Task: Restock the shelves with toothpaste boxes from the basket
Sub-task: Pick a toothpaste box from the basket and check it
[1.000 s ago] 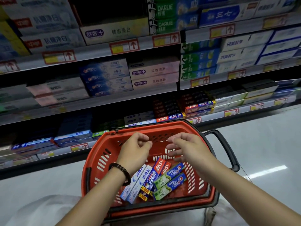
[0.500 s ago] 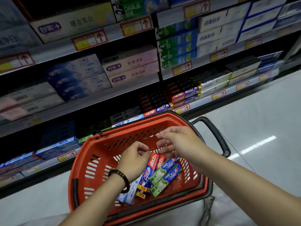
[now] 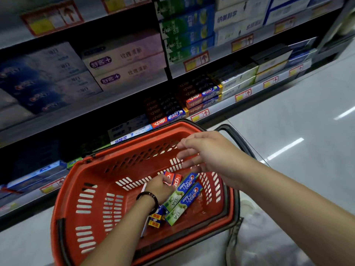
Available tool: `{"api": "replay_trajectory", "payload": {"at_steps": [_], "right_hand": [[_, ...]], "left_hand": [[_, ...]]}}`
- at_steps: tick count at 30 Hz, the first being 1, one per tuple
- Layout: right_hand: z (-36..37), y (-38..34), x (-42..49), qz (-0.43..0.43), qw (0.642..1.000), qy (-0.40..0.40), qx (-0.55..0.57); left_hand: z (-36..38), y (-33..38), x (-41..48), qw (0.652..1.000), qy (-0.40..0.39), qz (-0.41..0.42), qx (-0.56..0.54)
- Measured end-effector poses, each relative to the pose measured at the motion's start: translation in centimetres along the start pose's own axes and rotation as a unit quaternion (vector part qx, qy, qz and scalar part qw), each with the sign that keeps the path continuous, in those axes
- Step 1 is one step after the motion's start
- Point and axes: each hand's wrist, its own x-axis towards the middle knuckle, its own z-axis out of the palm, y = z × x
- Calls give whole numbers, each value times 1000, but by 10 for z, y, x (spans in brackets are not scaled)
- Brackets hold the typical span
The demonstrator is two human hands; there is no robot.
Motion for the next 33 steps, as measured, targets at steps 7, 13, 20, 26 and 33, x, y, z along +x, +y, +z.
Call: {"api": "replay_trajectory", "payload": {"at_steps": [7,13,20,26,33], "right_hand": [[1,3,2,5,1000,-9,-13],[1,2,-3,1,999,-29,-12],[-3,-4,-6,-5,999,-32,-3],[-5,-5,-4,-3,1000,-25,-5],[-5,-8,-2,2,1000,-18,3]], "left_hand": [[35,-14,26,986,-70,-24,150],[42,-19,38,975,-88,-37,201],[47,-22,43,970,-90,-65,217],[46,-25,47,969,-119,-78,203],[39,-29,50,971,-140,-96,170]]}}
